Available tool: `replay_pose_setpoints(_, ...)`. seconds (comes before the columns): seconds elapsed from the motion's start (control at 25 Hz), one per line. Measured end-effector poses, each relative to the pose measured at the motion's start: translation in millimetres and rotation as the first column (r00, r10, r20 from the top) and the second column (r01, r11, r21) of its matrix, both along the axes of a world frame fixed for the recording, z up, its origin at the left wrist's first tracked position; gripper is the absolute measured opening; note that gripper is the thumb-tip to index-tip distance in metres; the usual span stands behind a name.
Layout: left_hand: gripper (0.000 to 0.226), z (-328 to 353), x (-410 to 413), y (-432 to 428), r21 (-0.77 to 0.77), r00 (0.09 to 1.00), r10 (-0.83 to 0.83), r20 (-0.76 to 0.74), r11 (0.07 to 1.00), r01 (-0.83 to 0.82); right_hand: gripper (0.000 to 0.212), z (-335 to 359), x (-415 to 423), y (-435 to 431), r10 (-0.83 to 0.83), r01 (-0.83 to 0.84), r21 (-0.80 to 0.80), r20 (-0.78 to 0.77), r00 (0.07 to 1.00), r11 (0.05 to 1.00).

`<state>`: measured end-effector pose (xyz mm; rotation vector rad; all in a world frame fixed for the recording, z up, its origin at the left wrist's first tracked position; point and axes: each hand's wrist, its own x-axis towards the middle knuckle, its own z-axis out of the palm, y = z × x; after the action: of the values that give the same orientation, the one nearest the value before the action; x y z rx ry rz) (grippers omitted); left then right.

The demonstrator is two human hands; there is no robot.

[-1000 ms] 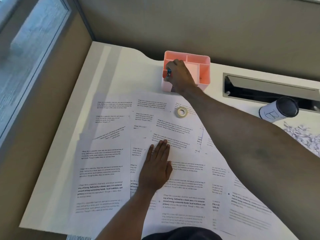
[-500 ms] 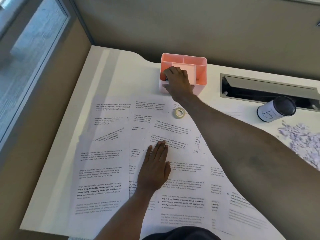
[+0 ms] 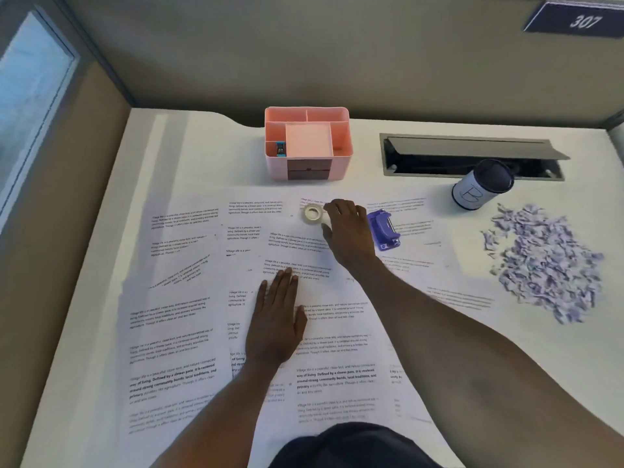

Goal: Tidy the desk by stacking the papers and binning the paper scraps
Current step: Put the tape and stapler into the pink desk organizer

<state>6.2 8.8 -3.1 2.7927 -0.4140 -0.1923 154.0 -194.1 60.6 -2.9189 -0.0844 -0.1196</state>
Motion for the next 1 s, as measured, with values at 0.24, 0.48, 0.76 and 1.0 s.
replay_pose_setpoints(0.24, 0.066, 0, 0, 1, -0.023, 1.0, -0.019, 0.007, 1.0, 0.019, 0.048, -2, -27, -63, -0.231, 0.227, -0.083, -0.046, 0.972, 0.97)
replay_pose_setpoints(0.48, 0.065, 2, -1, 1, -0.028, 0.999, -0.027, 0.032, 0.999, 0.028, 0.057, -11, -35, -90, -0.389, 0.38, -0.084, -0.184, 0.903, 0.921)
replay_pose_setpoints(0.76, 0.065, 0, -1, 1, -0.029, 0.999, -0.03, 0.036, 0.999, 0.031, 0.058, -9, -26, -90, -0.415, 0.425, -0.02, -0.254, 0.873, 0.905)
replay_pose_setpoints(1.0, 0.065, 1, -1, 1, -0.029, 0.999, -0.032, 0.034, 0.999, 0.033, 0.068, -5, -20, -95, -0.402, 0.454, 0.113, -0.313, 0.861, 0.884)
